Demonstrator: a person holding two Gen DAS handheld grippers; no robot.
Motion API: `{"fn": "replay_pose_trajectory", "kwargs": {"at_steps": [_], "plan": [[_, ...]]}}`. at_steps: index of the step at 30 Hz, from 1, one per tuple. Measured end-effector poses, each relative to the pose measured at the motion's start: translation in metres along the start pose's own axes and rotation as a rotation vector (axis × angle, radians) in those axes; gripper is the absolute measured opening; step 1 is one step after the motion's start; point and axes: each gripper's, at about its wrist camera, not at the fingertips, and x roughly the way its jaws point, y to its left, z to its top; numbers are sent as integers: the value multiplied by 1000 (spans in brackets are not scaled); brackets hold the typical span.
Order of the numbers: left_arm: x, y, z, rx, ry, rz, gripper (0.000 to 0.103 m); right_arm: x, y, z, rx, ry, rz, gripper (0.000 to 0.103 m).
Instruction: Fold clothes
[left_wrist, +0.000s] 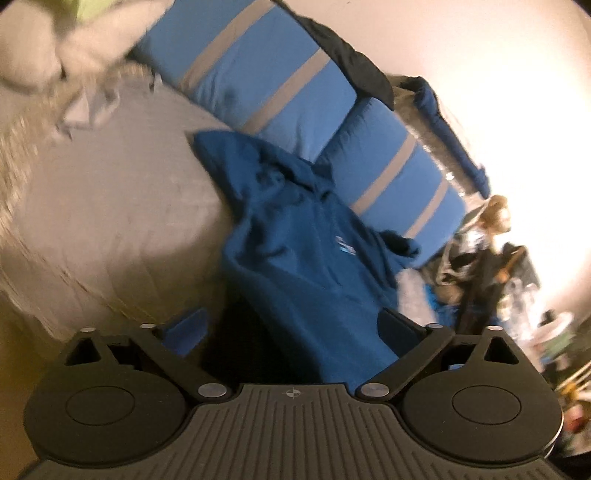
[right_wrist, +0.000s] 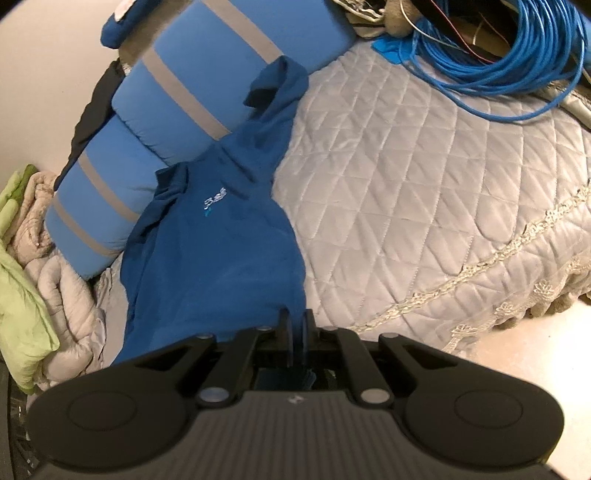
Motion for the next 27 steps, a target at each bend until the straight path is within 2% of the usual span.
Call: {"fn": "replay_pose_trajectory", "kwargs": {"at_steps": [2,4,9,11,13,14,15,18,27], "plan": [[3,0,-2,-27,12,-40,82,2,-1,0,1,0,-5,4],[6,1,-5,-44,21,-70,57,3,-3,0,5,2,-6,4],[12,7,-13,-122,53,-123,53,4,-5,-1,7,1,-10,4],[12,5,-15,-119,54,-107,43,3,-6,-1,11,-1,-7,4],[11,0,-16,-107,69,-69,18,3,-7,-2,16,-2,-5,4],[11,-4,-16,-99,76,-50,13,3,-7,-2,17,-2,-5,4],[10,-7,-16,-86,83,-29,4,3,-7,-2,17,-3,-5,4],[5,-14,-14,-65,82,9,3,2,-4,-2,10,-7,-5,4],[-48,-43,11,-5,-20,58,3,-33,25,0,-52,-53,68,4]]}}
